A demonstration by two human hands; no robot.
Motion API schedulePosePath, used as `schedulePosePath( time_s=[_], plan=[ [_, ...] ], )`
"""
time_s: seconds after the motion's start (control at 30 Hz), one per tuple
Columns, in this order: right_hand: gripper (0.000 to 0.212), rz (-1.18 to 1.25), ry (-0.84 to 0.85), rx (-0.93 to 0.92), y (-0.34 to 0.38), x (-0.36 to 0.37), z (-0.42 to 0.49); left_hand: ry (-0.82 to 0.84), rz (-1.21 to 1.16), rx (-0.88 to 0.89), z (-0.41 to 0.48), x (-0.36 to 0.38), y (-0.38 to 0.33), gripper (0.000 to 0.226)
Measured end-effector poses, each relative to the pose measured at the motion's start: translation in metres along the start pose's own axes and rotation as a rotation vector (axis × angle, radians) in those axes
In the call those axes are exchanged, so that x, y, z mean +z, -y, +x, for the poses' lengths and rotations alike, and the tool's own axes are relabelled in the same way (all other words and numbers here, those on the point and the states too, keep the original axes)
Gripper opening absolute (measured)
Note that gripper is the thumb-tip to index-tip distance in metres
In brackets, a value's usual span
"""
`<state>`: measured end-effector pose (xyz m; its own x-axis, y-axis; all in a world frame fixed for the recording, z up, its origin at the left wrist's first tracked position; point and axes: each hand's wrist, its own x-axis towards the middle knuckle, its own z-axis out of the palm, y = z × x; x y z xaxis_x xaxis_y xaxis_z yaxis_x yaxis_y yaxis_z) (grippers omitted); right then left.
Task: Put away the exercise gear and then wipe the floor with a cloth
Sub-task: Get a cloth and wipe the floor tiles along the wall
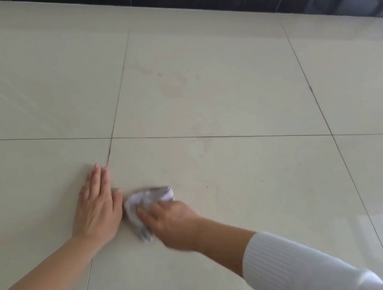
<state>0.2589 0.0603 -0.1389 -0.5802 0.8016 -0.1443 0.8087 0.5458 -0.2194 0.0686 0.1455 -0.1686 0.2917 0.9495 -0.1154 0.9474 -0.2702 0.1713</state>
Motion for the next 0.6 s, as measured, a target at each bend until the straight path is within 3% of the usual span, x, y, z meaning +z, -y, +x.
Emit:
schedulePosePath(
  time_s=[0.07,0.13,0.17,0.23,0.33,0.4,0.47,0.6],
  plan=[
    [0.048,0.051,0.022,-0.225,0.001,0.006,-0.021,0.023,0.021,-0.03,-0.005,0.0,0.007,0.075],
    [0.037,0.064,-0.009,-0.268,-0.019,0.001,-0.036,0.031,0.03,-0.027,-0.007,0.001,0.006,0.074],
    [0.039,0.078,-0.045,-0.17,-0.037,-0.002,-0.039,0.033,0.028,-0.034,-0.007,0.001,0.005,0.073],
    [0.049,0.079,-0.112,0.197,-0.086,-0.01,-0.038,0.042,0.012,-0.067,-0.006,0.002,0.002,0.075],
    [0.053,0.095,-0.153,0.912,-0.146,-0.035,-0.033,0.067,0.008,-0.055,-0.004,0.001,0.003,0.081],
    [0.058,0.201,-0.132,1.146,-0.161,-0.048,-0.016,0.102,0.013,-0.033,-0.004,-0.003,0.007,0.084],
    [0.06,0.218,-0.087,1.082,-0.152,-0.05,0.014,0.144,0.008,-0.014,-0.005,-0.008,0.01,0.085],
    [0.058,0.221,-0.047,0.571,-0.077,-0.04,0.069,0.177,0.02,0.023,-0.01,-0.016,0.015,0.083]
  ],
)
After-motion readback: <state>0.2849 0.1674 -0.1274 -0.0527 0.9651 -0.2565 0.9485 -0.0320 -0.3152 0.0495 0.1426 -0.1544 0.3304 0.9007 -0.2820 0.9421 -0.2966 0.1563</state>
